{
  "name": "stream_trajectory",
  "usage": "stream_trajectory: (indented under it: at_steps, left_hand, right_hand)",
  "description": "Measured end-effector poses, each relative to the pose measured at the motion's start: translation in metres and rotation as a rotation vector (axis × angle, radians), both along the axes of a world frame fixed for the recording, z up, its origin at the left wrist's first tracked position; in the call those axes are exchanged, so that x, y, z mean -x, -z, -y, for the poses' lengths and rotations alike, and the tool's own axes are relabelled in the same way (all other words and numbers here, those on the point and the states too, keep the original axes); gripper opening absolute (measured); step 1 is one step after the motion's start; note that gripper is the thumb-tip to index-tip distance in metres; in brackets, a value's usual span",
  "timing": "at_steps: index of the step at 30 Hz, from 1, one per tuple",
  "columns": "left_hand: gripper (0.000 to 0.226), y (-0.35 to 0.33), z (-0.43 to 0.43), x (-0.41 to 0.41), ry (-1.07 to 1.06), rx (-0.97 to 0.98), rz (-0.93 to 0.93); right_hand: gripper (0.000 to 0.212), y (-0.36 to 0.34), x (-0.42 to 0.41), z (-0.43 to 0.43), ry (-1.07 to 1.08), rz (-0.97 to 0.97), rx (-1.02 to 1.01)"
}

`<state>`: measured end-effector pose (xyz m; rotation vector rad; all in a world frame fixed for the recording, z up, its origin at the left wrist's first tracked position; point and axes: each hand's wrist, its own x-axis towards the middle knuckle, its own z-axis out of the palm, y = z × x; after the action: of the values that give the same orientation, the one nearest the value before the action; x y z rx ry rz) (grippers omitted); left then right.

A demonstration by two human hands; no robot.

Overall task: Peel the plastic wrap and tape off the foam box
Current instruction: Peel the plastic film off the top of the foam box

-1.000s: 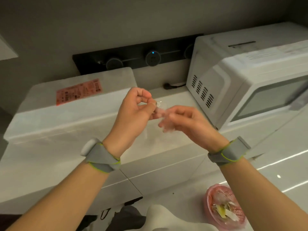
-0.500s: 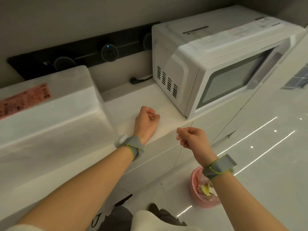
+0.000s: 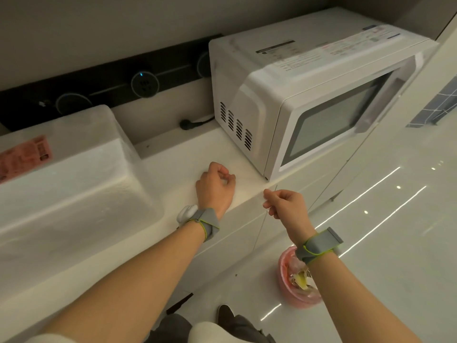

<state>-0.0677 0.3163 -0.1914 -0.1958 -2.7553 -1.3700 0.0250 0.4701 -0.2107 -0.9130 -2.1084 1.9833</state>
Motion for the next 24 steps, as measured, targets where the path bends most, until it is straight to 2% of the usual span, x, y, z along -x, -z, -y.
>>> stream_trajectory:
  at_steps: [19, 22, 24]
  left_hand:
    - [0.011, 0.0052, -0.0047, 0.0028, 0.016, 0.205, -0.078]
    - [0.01, 0.0031, -0.0026, 0.0041, -0.006, 0.162, -0.065]
    - [0.015, -0.0007, 0.0009, 0.0006, 0.008, 0.127, -0.129]
  right_hand:
    - [0.03, 0.0074, 0.0005, 0.0022, 0.003, 0.032, -0.078]
    - [0.029, 0.0066, 0.0006, 0.0024, 0.005, 0.031, -0.069]
    - [0.029, 0.0071, 0.0002, 0.0028, 0.01, 0.034, -0.064]
